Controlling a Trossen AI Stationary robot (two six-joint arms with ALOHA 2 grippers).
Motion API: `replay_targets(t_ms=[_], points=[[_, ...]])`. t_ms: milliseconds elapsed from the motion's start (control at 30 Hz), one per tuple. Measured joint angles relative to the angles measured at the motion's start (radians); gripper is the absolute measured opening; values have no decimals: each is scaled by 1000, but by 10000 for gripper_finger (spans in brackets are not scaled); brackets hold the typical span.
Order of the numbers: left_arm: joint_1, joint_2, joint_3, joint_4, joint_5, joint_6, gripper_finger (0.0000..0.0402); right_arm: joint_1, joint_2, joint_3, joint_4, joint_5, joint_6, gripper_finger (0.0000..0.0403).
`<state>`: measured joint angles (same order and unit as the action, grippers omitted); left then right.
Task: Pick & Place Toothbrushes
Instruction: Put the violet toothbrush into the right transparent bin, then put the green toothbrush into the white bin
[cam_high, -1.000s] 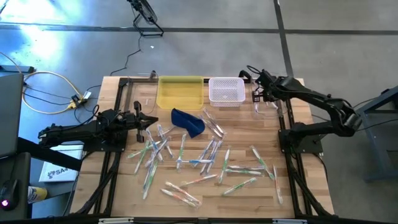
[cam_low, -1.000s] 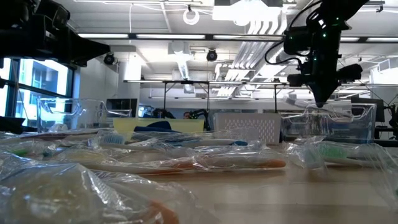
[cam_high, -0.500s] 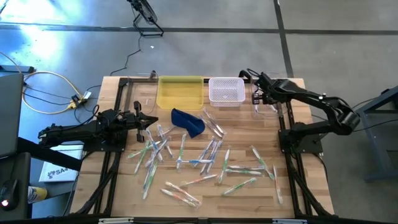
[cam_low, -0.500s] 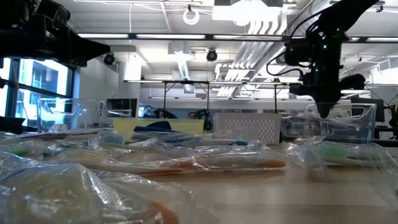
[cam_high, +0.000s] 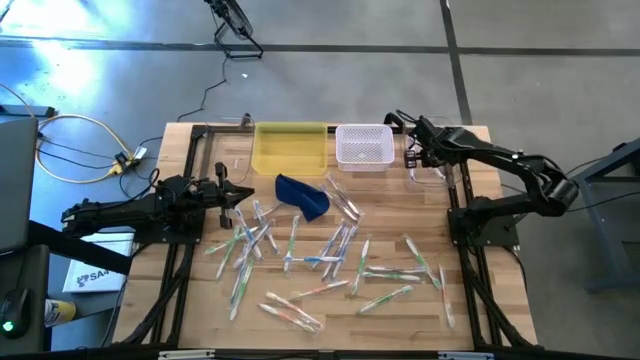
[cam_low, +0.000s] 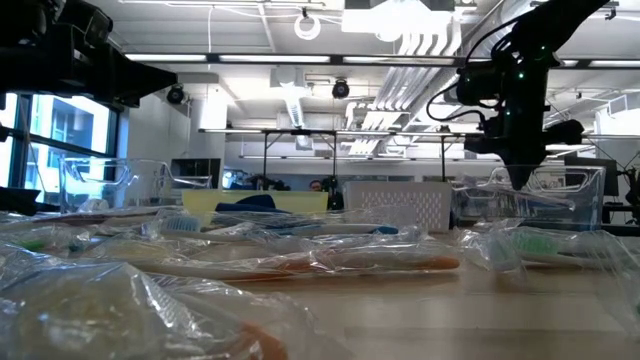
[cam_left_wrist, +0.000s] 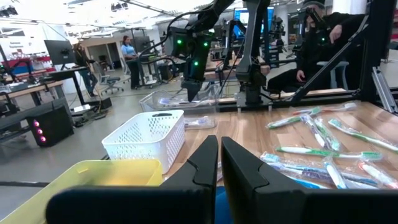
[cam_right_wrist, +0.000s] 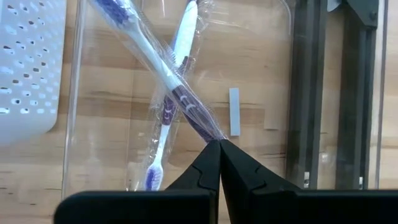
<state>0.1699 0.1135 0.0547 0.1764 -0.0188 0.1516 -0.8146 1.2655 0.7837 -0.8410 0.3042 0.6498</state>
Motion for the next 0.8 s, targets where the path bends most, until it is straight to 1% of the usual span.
replay_targets(t_ms=[333, 433, 500, 600, 700, 800], points=[[0, 0, 0, 0, 0, 0, 17, 0, 0, 0, 7, 2, -1, 3], [0, 0, 0, 0, 0, 0, 17, 0, 0, 0, 7, -11, -30, 9], [0, 0, 0, 0, 0, 0, 17, 0, 0, 0, 7, -26, -42, 26], [0, 0, 0, 0, 0, 0, 17, 0, 0, 0, 7, -51, -45, 66], [0, 0, 0, 0, 0, 0, 17, 0, 0, 0, 2, -37, -40, 102], [0, 0, 0, 0, 0, 0, 17, 0, -1, 3, 3, -35, -50, 117]])
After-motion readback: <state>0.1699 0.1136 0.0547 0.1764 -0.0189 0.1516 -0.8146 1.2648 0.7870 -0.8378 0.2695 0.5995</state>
